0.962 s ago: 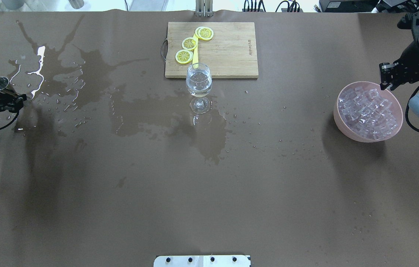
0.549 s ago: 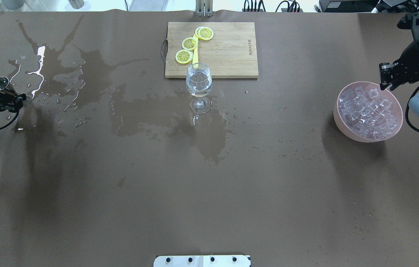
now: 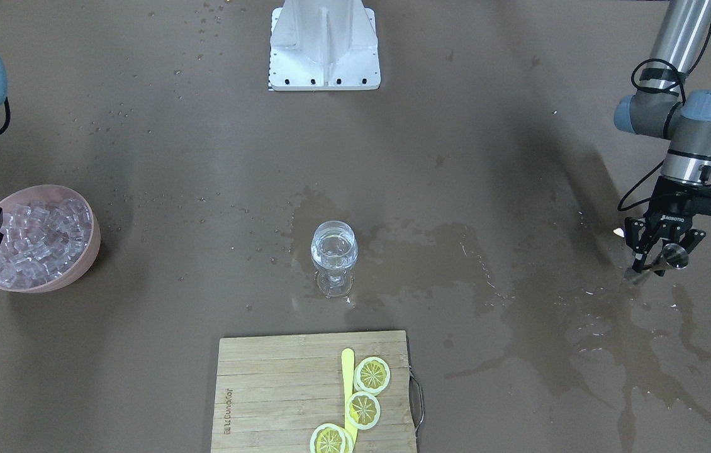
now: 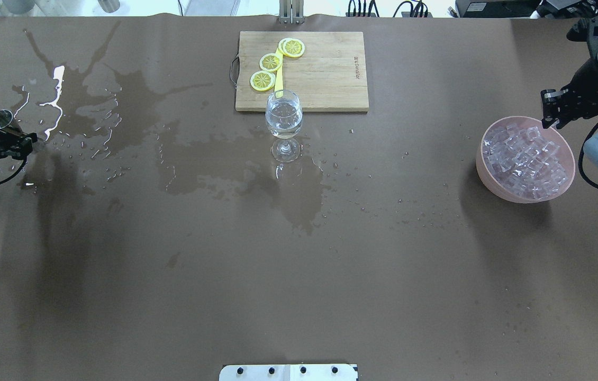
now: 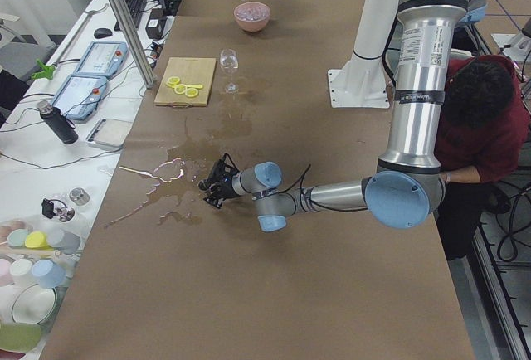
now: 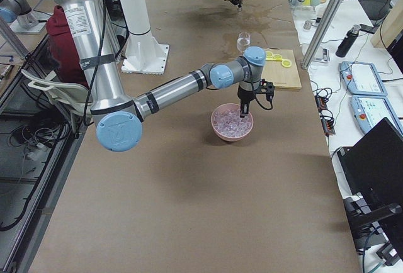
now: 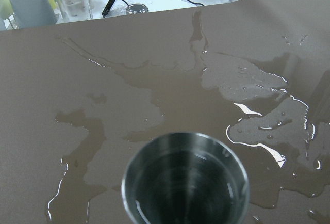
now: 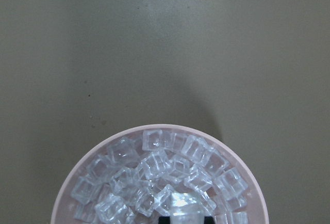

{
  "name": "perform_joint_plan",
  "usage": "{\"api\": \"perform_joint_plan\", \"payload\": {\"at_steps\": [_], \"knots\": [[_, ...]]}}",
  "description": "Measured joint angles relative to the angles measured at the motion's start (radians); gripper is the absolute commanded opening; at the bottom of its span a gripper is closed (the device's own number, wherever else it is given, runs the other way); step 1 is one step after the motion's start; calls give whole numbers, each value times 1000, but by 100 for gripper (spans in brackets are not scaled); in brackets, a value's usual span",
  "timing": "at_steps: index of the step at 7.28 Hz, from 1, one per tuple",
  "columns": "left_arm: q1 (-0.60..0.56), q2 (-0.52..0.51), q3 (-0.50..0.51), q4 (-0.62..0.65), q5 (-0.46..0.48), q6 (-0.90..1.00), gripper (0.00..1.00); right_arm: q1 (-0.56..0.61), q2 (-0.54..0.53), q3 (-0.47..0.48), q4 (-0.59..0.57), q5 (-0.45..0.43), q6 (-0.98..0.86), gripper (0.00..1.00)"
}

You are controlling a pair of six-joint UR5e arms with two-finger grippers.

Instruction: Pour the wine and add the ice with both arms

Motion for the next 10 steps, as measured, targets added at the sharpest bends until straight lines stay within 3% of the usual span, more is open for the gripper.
{"api": "perform_joint_plan", "payload": {"at_steps": [10], "knots": [[-6,0,-1,-6,2,0,40,0,5,-1,1,5,0,6]]}}
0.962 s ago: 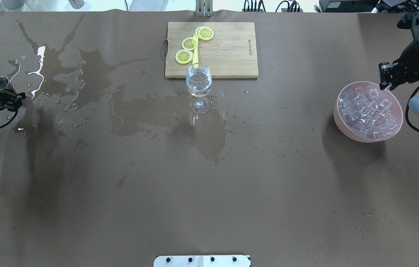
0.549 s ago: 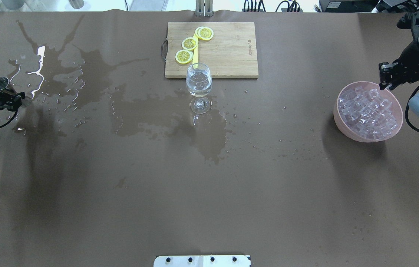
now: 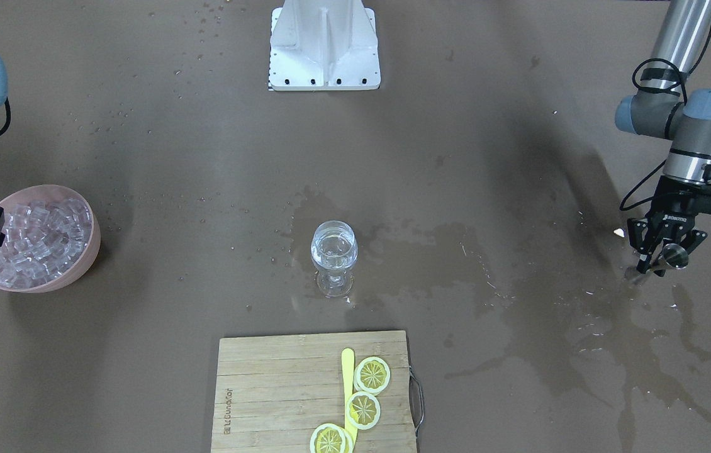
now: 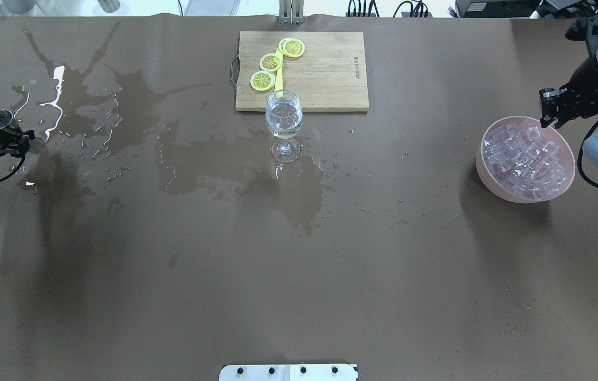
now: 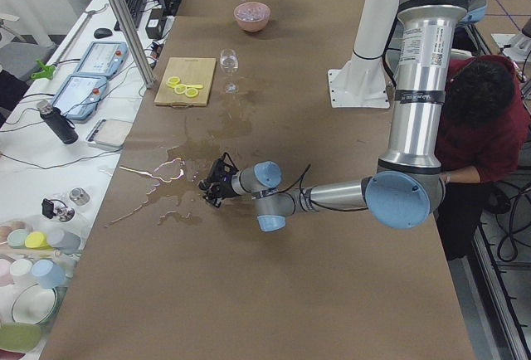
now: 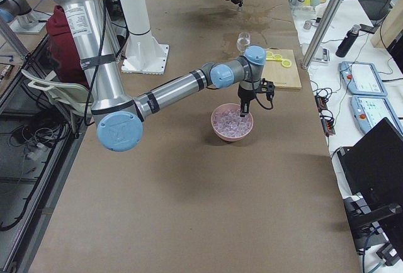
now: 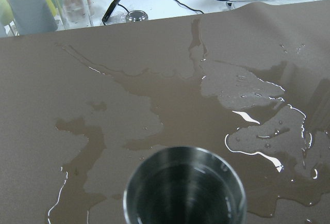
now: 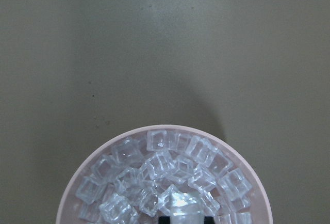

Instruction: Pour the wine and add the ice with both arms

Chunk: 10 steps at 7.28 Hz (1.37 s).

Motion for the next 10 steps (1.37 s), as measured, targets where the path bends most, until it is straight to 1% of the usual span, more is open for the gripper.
{"api": "perform_joint_plan", "payload": {"at_steps": [7,10], "knots": [[0,4,4,0,0,0,39,0,1,-1,0,-1,0,6],[0,5,4,0,0,0,34,0,2,-2,1,-1,0,6]]}}
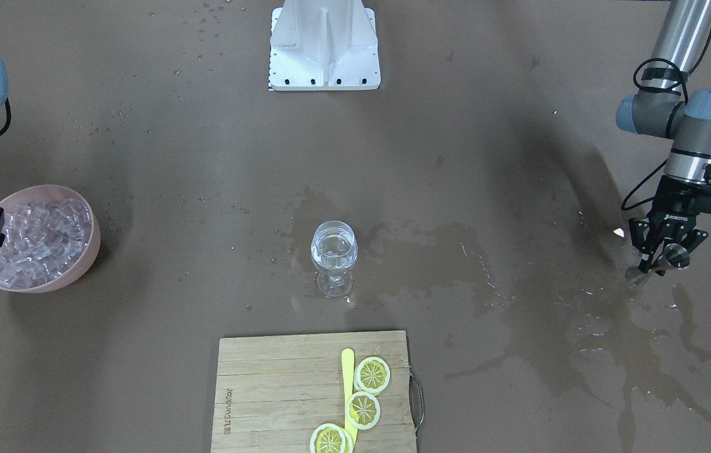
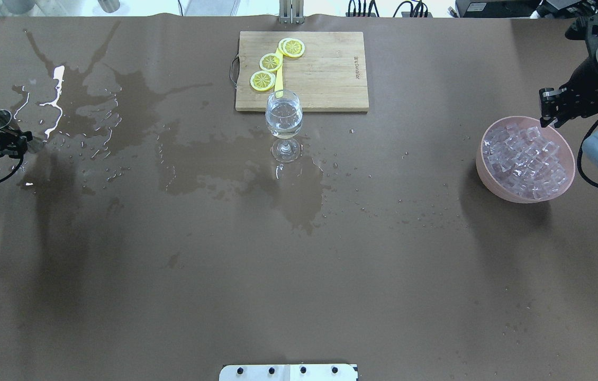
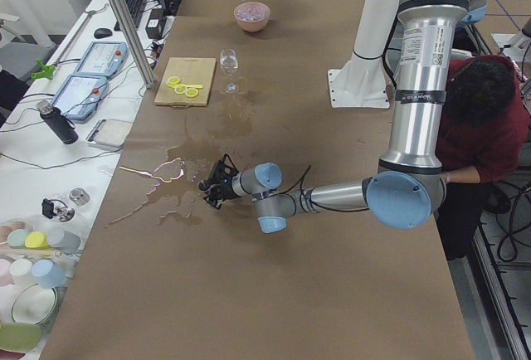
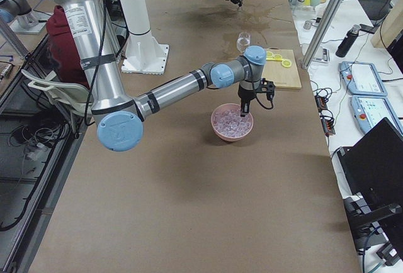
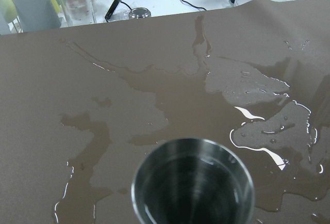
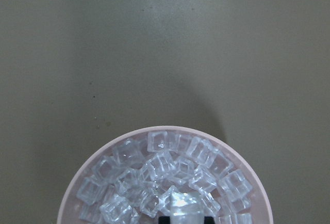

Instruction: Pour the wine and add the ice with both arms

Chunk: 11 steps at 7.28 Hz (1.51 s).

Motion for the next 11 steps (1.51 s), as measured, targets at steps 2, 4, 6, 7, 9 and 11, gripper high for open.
{"api": "perform_joint_plan", "payload": {"at_steps": [2,4,6,7,9,11], "knots": [[0,0,0,0,0,-1,31,0,3,-1,0,0,0,6],[0,-3,-1,0,0,-1,30,0,4,-1,1,-1,-1,6],[0,-3,-1,0,0,-1,30,0,5,-1,1,-1,-3,6],[0,-3,-2,0,0,-1,30,0,5,-2,1,-2,-4,6],[0,-4,-2,-1,0,-1,30,0,5,-2,1,-2,-4,6],[0,-4,-2,-11,0,-1,30,0,6,-3,1,-2,-4,6]]}}
